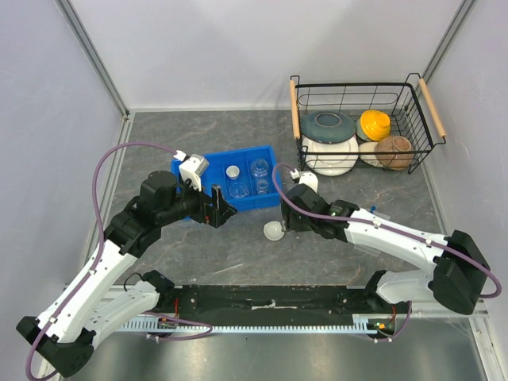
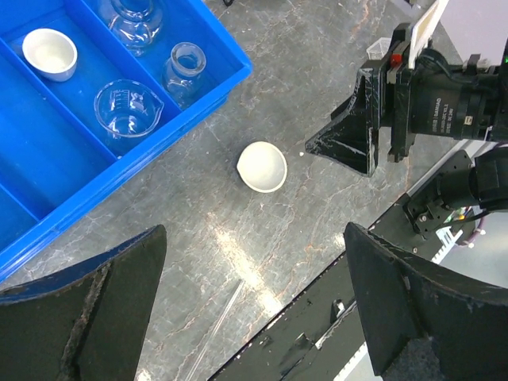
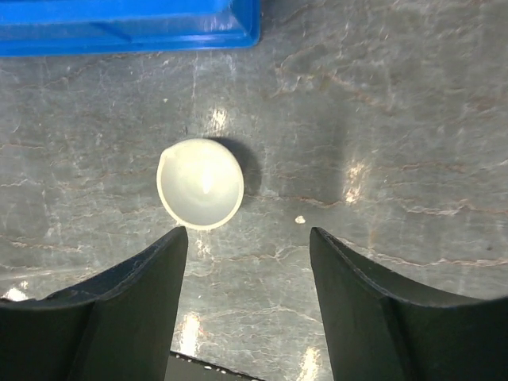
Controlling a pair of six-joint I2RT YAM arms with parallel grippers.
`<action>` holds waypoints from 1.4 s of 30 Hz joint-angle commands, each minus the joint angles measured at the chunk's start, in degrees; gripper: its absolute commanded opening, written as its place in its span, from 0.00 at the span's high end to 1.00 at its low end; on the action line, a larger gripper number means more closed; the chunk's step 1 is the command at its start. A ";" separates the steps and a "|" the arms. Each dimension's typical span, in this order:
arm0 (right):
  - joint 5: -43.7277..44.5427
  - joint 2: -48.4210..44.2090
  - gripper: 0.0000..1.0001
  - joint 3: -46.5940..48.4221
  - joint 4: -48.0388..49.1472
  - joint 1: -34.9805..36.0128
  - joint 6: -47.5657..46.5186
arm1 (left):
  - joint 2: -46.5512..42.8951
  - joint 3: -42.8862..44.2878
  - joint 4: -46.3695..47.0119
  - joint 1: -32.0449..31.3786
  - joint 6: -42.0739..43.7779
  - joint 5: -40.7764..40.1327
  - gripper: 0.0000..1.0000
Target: Organize the chemistry lab equipment
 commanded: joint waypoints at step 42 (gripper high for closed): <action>-13.56 7.72 0.62 -19.18 34.03 -3.41 11.89 | -0.15 -0.48 2.73 -0.18 1.63 1.01 0.02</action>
